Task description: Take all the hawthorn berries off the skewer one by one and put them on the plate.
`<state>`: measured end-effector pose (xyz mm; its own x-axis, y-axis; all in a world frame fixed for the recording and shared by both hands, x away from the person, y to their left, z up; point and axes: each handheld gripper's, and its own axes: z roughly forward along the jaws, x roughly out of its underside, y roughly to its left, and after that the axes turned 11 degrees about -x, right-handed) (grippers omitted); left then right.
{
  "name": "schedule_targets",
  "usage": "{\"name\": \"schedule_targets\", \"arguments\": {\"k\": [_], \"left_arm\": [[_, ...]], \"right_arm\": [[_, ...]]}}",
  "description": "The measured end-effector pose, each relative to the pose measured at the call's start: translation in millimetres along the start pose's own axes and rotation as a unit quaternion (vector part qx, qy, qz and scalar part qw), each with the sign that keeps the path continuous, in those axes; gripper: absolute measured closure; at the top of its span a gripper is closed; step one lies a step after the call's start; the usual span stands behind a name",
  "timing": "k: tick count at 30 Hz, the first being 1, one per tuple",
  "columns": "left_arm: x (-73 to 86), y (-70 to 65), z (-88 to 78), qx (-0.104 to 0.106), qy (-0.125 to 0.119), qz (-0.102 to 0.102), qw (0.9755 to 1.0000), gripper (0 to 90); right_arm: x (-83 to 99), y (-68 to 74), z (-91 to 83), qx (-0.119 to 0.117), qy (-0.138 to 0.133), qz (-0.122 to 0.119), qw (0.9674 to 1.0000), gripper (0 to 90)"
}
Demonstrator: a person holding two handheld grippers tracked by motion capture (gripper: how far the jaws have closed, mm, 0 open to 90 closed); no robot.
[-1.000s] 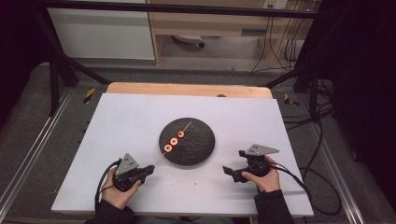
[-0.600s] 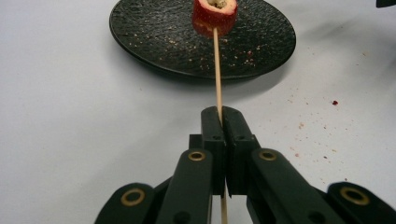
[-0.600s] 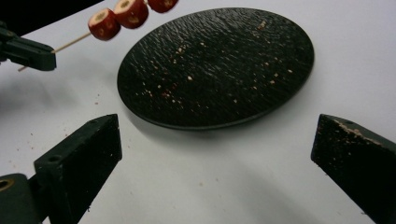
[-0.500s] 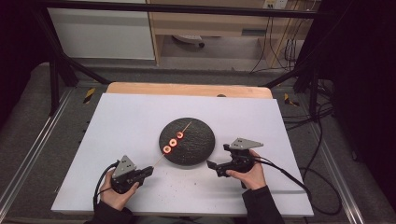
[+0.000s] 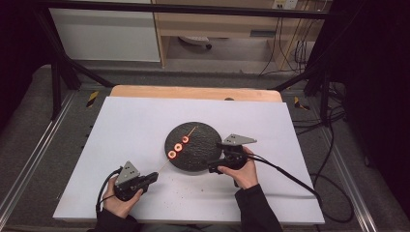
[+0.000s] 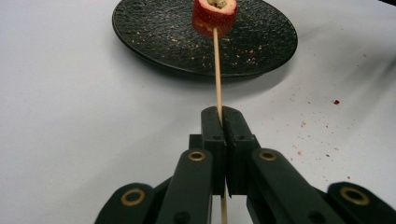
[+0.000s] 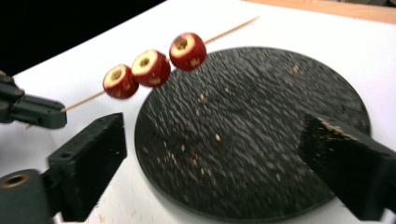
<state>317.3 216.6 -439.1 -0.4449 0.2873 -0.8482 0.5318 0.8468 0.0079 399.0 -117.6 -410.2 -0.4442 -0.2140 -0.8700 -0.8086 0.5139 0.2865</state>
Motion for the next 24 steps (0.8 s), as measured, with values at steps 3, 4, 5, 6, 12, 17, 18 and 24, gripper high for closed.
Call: {"name": "schedule_targets", "arguments": {"k": [3,4,5,6,12,17,18,24], "left_arm": [[0.5,-0.5,-0.5,0.0,-0.002,0.002,1.0,88.3],[0.8,-0.7,-0.4,0.001,-0.002,0.002,1.0,88.3],[1.0,-1.0,-0.4,0.001,-0.003,0.002,1.0,88.3],[1.3,-1.3,-0.5,0.001,-0.003,0.002,1.0,88.3],[2.4,-3.7,-0.4,0.004,-0.004,0.004,1.0,88.3],[2.8,-5.6,-0.2,0.006,-0.004,0.007,1.0,88.3],[2.9,-6.0,0.2,0.008,-0.003,0.008,0.9999,88.3],[3.1,-9.4,0.9,0.011,-0.004,0.011,0.9999,88.3]], "right_arm": [[-5.3,-0.2,10.0,-0.006,-0.006,0.007,0.9999,11.5],[-8.4,-0.7,16.4,-0.006,-0.003,0.009,0.9999,12.9],[-8.4,-0.7,16.4,-0.006,-0.003,0.009,0.9999,12.9],[-9.9,-0.7,19.6,-0.008,-0.003,0.013,0.9999,13.7],[-17.4,-2.7,35.0,-0.017,-0.028,0.037,0.9988,20.5],[-19.0,-4.9,43.8,-0.019,-0.046,0.059,0.997,28.6],[-18.9,-6.4,46.9,-0.022,-0.053,0.073,0.9957,31.6],[-18.5,-9.5,52.0,-0.03,-0.062,0.1,0.9926,39.2]]}}
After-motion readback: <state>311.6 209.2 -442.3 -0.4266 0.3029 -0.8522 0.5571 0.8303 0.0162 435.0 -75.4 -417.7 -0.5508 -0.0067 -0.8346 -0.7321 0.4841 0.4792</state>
